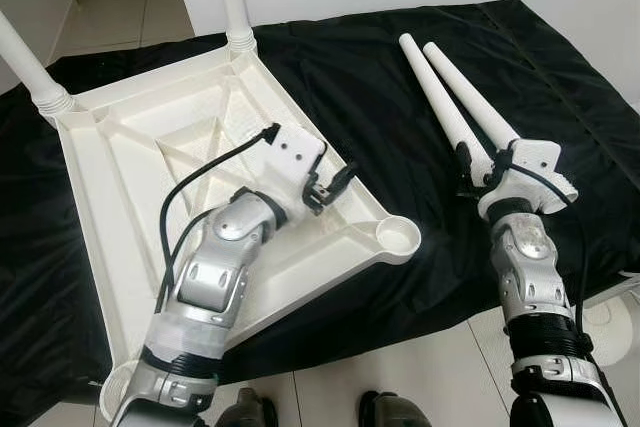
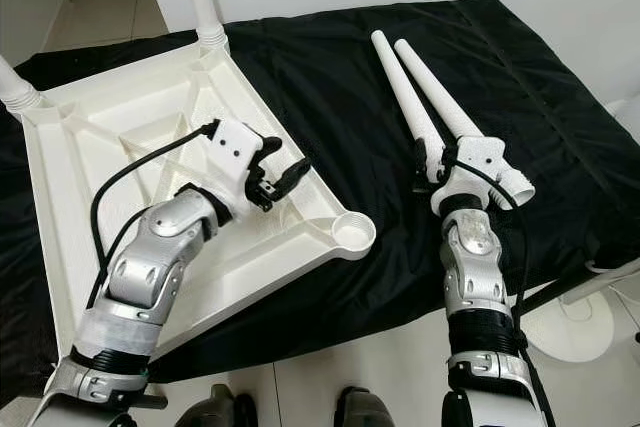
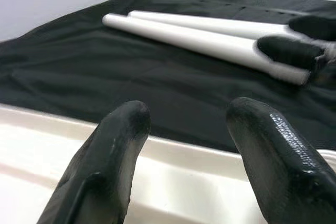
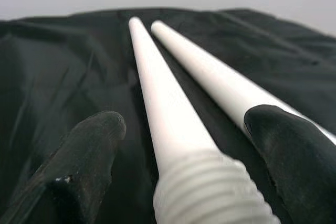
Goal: Building children table
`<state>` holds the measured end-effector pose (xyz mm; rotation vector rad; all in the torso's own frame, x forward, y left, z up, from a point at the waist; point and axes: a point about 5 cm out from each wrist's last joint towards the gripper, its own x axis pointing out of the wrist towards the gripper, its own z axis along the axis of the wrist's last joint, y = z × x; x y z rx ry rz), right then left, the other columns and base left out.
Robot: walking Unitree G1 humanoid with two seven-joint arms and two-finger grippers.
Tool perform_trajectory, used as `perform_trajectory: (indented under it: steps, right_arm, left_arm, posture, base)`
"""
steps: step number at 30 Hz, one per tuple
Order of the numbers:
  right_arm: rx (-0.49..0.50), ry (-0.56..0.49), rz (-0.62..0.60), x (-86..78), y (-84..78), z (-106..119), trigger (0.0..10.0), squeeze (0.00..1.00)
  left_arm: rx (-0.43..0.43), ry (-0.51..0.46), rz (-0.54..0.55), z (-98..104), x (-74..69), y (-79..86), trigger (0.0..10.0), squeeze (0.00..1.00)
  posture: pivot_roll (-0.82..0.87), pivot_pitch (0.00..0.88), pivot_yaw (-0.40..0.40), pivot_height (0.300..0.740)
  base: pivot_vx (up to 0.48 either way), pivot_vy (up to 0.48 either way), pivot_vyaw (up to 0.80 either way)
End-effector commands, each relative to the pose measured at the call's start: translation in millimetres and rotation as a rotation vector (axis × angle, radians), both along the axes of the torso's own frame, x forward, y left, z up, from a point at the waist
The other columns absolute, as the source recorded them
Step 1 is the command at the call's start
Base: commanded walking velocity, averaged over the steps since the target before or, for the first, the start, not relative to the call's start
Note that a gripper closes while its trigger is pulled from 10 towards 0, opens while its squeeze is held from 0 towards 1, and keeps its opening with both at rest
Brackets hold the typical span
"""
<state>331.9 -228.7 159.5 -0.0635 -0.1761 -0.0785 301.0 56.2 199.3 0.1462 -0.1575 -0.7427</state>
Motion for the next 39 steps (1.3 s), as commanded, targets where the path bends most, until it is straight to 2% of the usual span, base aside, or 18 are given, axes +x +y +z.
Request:
perform_trajectory:
  steps: [1, 5, 11, 15, 26, 27, 28, 30, 31, 32, 33, 36, 37, 39]
  right_arm:
    - [0.015, 0.031, 0.011, 0.8, -0.4, -4.3, 10.0, 0.00]
    - [0.017, 0.076, 0.005, -0.6, -4.3, -11.5, 10.0, 0.00]
    - [0.027, 0.089, -0.003, -1.0, -6.8, -13.8, 10.0, 0.00]
    - [0.041, 0.131, 0.029, -0.3, -8.3, -20.5, 10.0, 0.00]
    - [0.030, 0.205, 0.098, 13.0, -8.0, -24.5, 10.0, 0.00]
    - [0.047, 0.223, 0.095, 15.8, -9.0, -25.2, 4.5, 0.00]
    - [0.047, 0.223, 0.095, 15.8, -9.0, -25.2, 4.5, 0.00]
    - [0.069, 0.238, 0.087, 17.3, -10.1, -26.5, 3.3, 0.00]
    - [0.069, 0.238, 0.087, 17.3, -10.1, -26.5, 3.3, 0.00]
    - [0.088, 0.250, 0.098, 18.0, -9.4, -27.8, 0.0, 0.00]
    - [0.120, 0.280, 0.130, 18.9, -6.4, -31.3, 0.0, 0.00]
    - [0.107, 0.297, 0.158, 19.1, -3.3, -33.7, 0.0, 0.00]
    - [0.091, 0.293, 0.155, 19.2, -2.2, -33.5, 2.6, 0.00]
    - [0.081, 0.288, 0.150, 19.6, -1.9, -33.3, 2.6, 0.00]
  left_arm:
    - [-0.004, -0.005, 0.023, -2.1, -2.4, 0.6, 10.0, 0.00]
    - [-0.003, -0.013, 0.019, -2.7, -4.3, -1.1, 10.0, 0.00]
    - [-0.010, -0.010, 0.021, -2.5, -4.1, -1.5, 10.0, 0.00]
    - [-0.016, -0.014, 0.018, -1.4, -3.8, -3.3, 10.0, 0.00]
    - [-0.013, -0.037, 0.028, 1.7, 0.6, -6.1, 10.0, 0.00]
    - [-0.014, -0.039, 0.031, 2.0, 1.1, -6.8, 10.0, 0.00]
    - [-0.014, -0.039, 0.031, 2.0, 1.1, -6.8, 10.0, 0.00]
    - [-0.012, -0.042, 0.034, 2.0, 1.5, -7.2, 10.0, 0.00]
    - [-0.012, -0.042, 0.034, 2.0, 1.5, -7.2, 10.0, 0.00]
    - [-0.009, -0.045, 0.034, 2.1, 1.5, -7.4, 10.0, 0.00]
    - [-0.004, -0.049, 0.035, 1.9, 1.6, -7.1, 10.0, 0.00]
    - [0.001, -0.053, 0.040, 1.9, 2.2, -6.1, 10.0, 0.00]
    - [0.002, -0.062, 0.043, 3.6, 3.5, -4.8, 10.0, 0.00]
    - [0.002, -0.069, 0.045, 4.9, 4.5, -3.9, 10.0, 0.00]
  posture:
    - [-0.09, 0.113, 0.082, 0.740]
    - [-0.09, 0.109, 0.077, 0.740]
    - [-0.09, 0.109, 0.077, 0.740]
    - [-0.09, 0.100, 0.075, 0.740]
    - [-0.10, 0.080, 0.067, 0.740]
    - [-0.10, 0.076, 0.065, 0.740]
    - [-0.10, 0.076, 0.065, 0.740]
    - [-0.10, 0.075, 0.063, 0.740]
    - [-0.10, 0.075, 0.063, 0.740]
    - [-0.10, 0.072, 0.062, 0.740]
    - [-0.10, 0.071, 0.061, 0.740]
    - [-0.10, 0.068, 0.060, 0.740]
    - [-0.10, 0.068, 0.060, 0.740]
    - [-0.10, 0.068, 0.060, 0.740]
  base:
    - [0.000, 0.000, 0.00]
    - [0.000, 0.000, 0.00]
    - [0.000, 0.000, 0.00]
    - [0.000, 0.000, 0.00]
    - [0.000, 0.000, 0.00]
    - [0.000, 0.000, 0.00]
    - [0.000, 0.000, 0.00]
    - [0.000, 0.000, 0.00]
    - [0.000, 0.000, 0.00]
    - [0.000, 0.000, 0.00]
    - [0.000, 0.000, 0.00]
    - [0.000, 0.000, 0.00]
    - [0.000, 0.000, 0.00]
    - [0.000, 0.000, 0.00]
